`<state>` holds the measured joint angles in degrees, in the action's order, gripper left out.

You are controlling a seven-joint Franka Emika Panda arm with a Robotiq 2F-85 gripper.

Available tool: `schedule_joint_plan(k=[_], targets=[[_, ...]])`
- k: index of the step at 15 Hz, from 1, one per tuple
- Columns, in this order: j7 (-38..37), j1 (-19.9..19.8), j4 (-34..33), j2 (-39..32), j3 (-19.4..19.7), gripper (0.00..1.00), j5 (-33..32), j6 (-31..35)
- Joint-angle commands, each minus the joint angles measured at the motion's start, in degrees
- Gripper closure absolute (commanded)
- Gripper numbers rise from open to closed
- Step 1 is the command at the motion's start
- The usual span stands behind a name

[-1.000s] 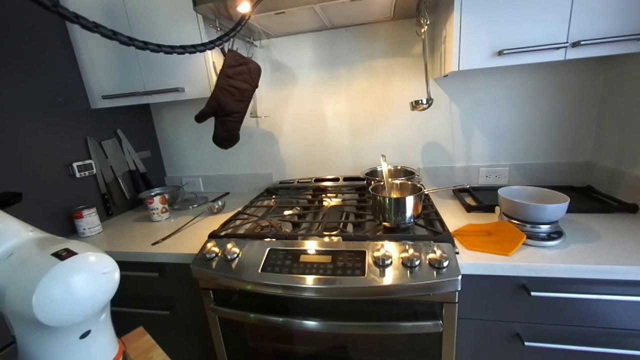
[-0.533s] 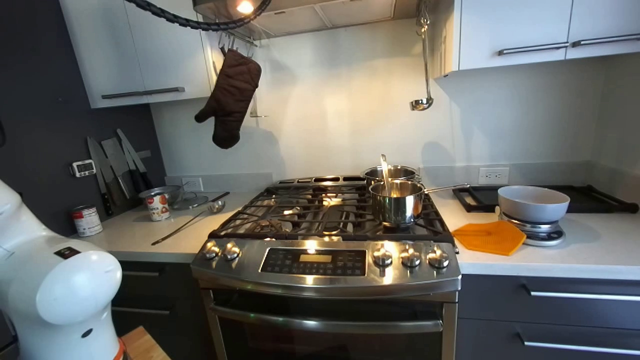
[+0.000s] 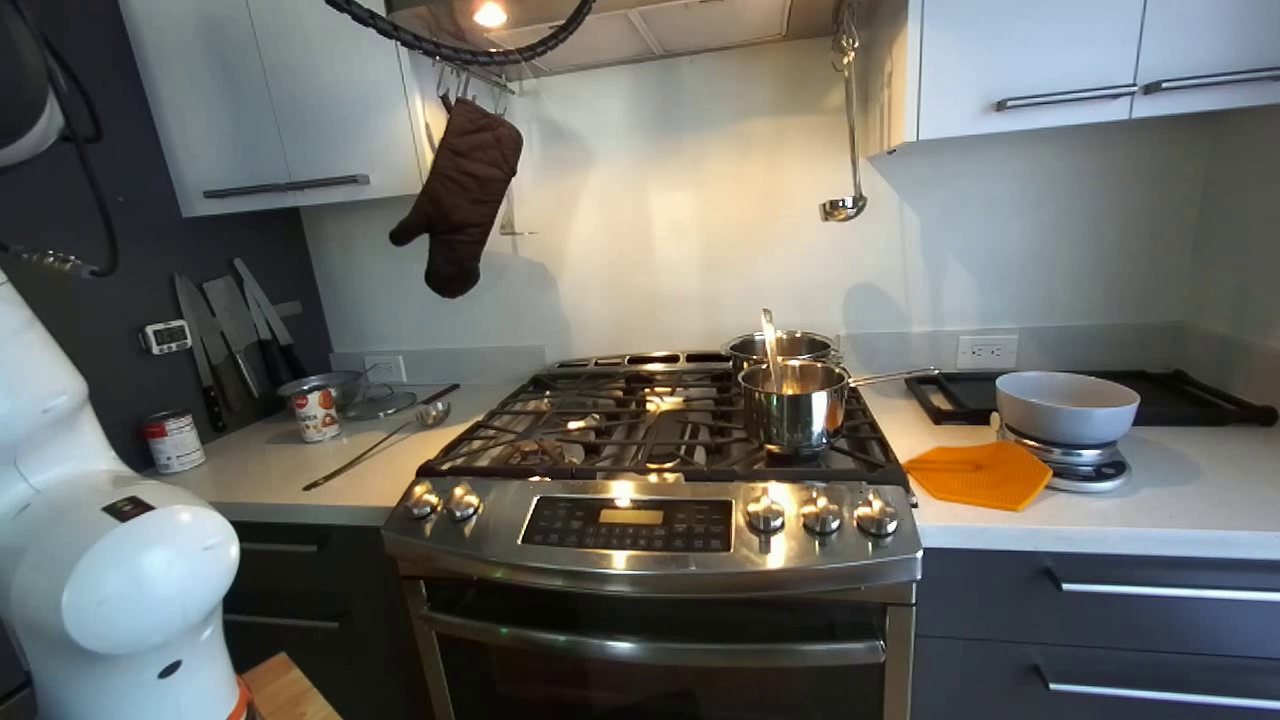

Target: Turn off the light

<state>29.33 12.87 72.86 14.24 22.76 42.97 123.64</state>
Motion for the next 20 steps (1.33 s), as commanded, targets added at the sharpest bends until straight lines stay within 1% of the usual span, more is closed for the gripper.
schedule_joint_plan(k=[1,3,4,8,20], targets=[[2.0,-4.2,-5.7,-5.5,-2.1,1.0,4.6,0.4],[2.9,-6.1,-6.7,-7.1,-3.5,1.0,7.0,0.6],[3.1,-3.1,-6.5,-7.1,-1.4,1.0,6.4,1.3],[3.8,-3.4,-6.8,-8.2,-1.8,1.0,6.8,1.0],[3.6,-3.0,-2.8,-5.5,-3.2,1.0,5.7,1.7]])
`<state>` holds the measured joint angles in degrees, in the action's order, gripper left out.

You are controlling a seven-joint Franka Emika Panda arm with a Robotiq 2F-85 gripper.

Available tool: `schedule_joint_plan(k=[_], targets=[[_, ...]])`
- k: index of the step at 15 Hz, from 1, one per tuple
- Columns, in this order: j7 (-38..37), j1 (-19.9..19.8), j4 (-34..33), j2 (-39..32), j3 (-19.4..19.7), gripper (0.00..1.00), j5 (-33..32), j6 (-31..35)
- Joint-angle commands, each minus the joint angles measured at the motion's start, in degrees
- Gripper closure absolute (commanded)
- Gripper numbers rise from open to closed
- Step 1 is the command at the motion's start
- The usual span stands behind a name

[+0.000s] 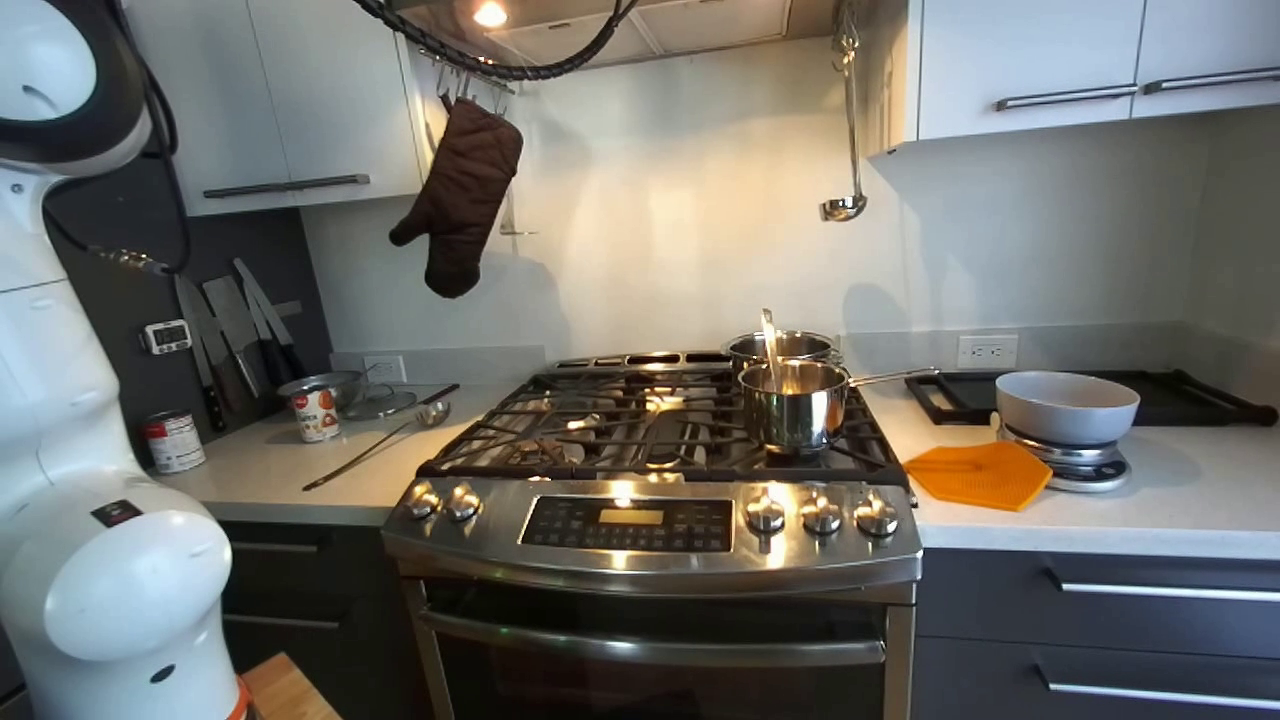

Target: Turn off the light

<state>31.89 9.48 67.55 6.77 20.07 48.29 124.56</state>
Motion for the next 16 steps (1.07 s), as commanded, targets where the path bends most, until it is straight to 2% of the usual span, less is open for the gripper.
schedule_joint_plan(k=[1,16], targets=[[1.1,0.4,2.8,2.1,-0.6,1.0,0.5,0.7],[1.5,0.9,8.5,3.9,-3.1,1.0,0.8,6.9]])
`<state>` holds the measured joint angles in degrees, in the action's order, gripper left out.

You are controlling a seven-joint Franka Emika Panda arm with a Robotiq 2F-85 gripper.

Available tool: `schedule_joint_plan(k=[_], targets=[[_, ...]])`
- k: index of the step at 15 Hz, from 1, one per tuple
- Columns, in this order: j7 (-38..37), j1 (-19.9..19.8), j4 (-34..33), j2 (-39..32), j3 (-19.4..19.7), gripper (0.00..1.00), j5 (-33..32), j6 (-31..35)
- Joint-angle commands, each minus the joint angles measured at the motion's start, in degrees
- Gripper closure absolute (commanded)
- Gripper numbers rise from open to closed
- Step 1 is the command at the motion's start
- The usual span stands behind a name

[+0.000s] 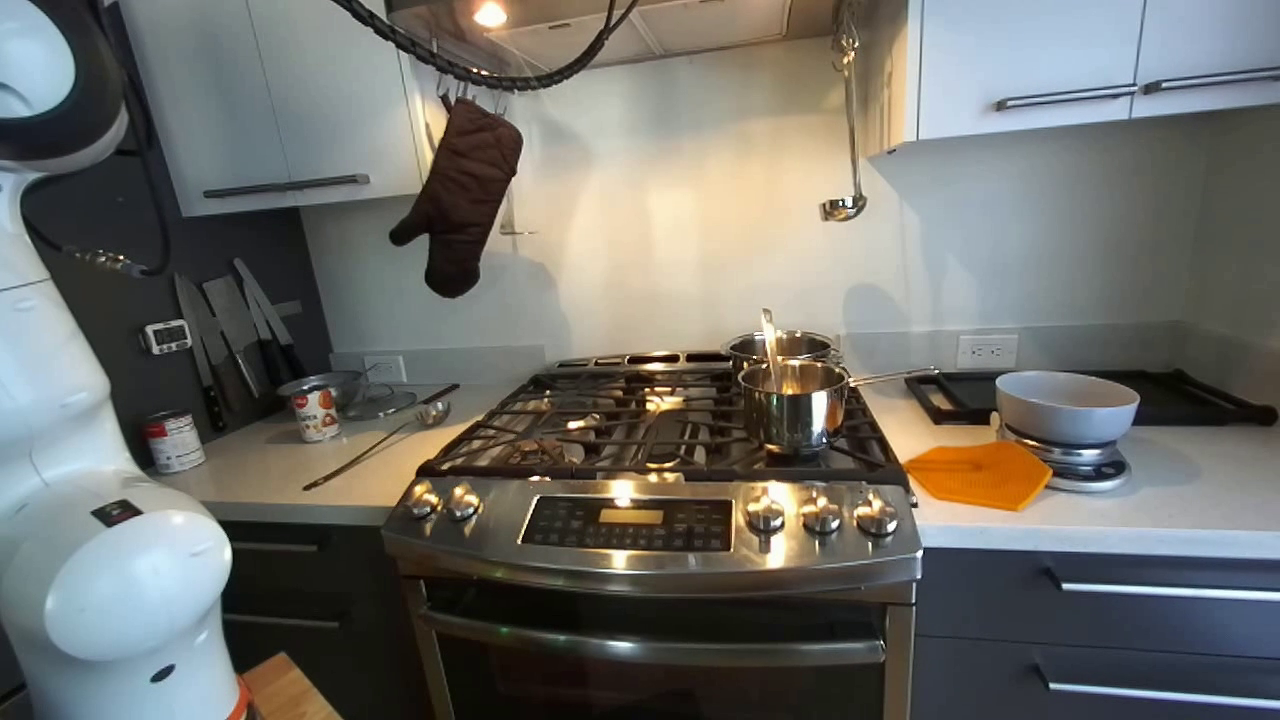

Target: Turn off the light

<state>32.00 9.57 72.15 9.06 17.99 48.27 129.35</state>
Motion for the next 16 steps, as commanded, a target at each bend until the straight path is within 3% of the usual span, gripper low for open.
schedule_joint_plan(k=[1,8,12,14,16], targets=[[1.2,0.8,4.4,1.8,-1.3,1.0,0.9,2.6],[4.4,2.4,12.3,4.8,-4.9,1.0,3.7,13.8],[10.2,4.6,16.4,6.7,-5.2,1.0,10.5,18.9],[10.0,1.2,17.4,7.2,-7.2,1.0,11.4,16.5],[5.7,-1.7,18.8,8.8,-8.5,1.0,6.7,13.9]])
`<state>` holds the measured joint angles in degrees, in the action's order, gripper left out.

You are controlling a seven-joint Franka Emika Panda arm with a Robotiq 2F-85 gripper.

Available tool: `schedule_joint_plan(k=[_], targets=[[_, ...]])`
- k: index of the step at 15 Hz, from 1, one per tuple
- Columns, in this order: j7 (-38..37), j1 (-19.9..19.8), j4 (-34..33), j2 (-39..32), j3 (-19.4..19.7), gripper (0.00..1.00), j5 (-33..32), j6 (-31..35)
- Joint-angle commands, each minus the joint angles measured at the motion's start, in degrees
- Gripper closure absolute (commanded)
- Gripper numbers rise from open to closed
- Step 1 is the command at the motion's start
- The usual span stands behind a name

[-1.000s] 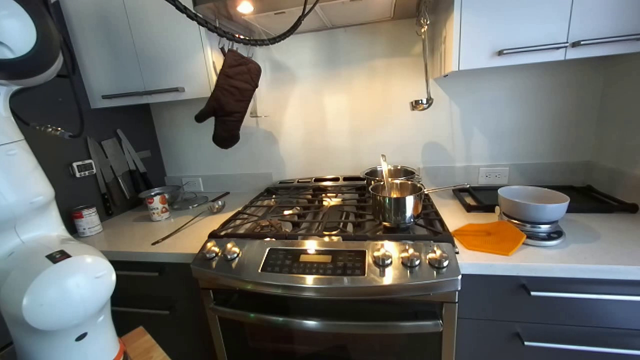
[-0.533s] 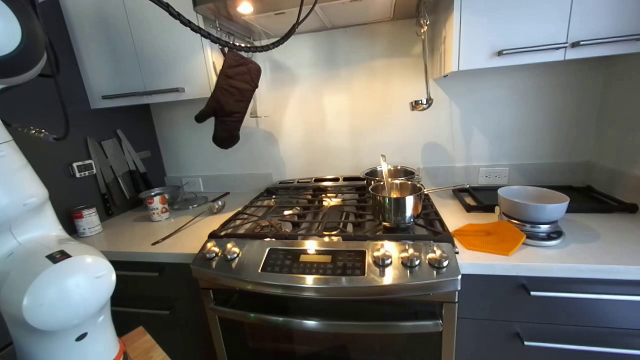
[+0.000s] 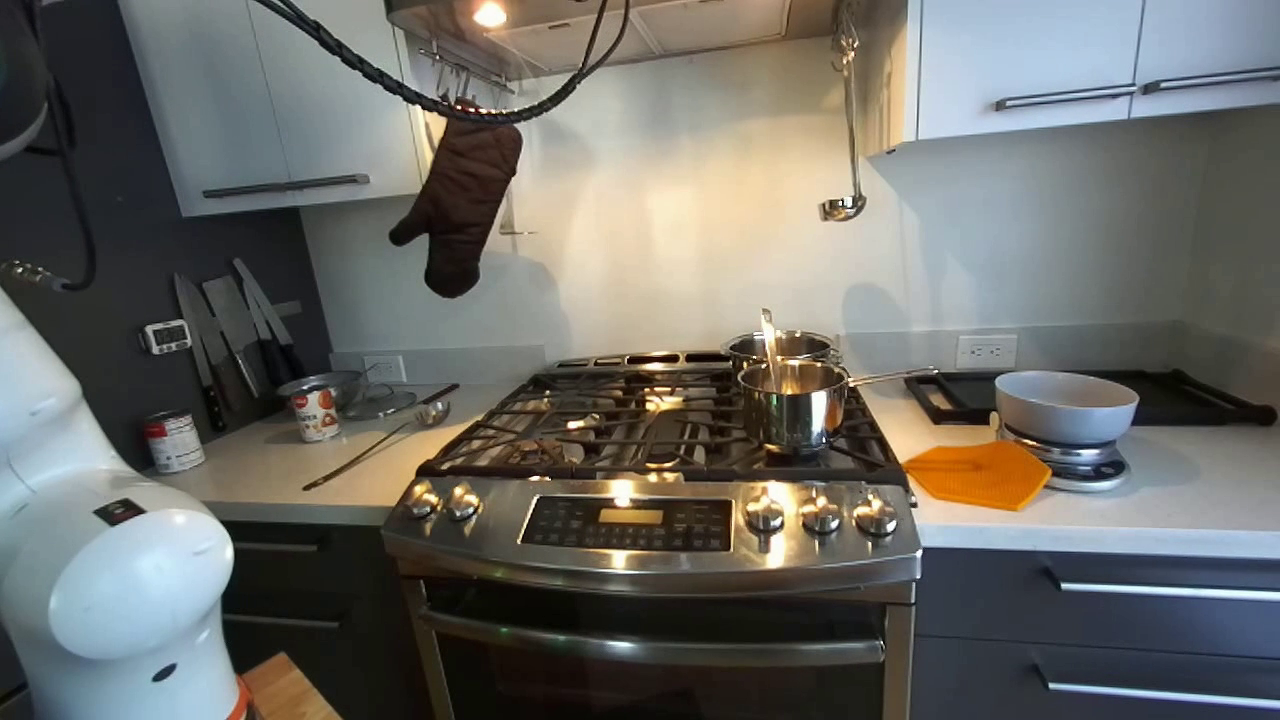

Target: Turn off the light

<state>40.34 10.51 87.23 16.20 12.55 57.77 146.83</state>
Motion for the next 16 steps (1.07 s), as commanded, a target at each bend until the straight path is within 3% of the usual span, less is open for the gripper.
schedule_joint_plan(k=[1,7,11,13,14,16], targets=[[-4.3,-3.6,4.2,2.4,-3.5,1.0,-4.4,-5.6],[-19.3,-10.0,5.6,7.8,-5.2,1.0,-25.9,-19.2],[-23.6,-12.5,4.9,12.3,-4.2,1.0,-34.2,-36.7],[-24.1,-11.7,4.2,13.9,-2.5,1.0,-37.8,-45.6],[-24.3,-12.2,4.5,14.6,-2.4,0.74,-39.4,-48.1],[-23.5,-12.1,5.4,15.9,-1.3,0.68,-40.6,-52.5]])
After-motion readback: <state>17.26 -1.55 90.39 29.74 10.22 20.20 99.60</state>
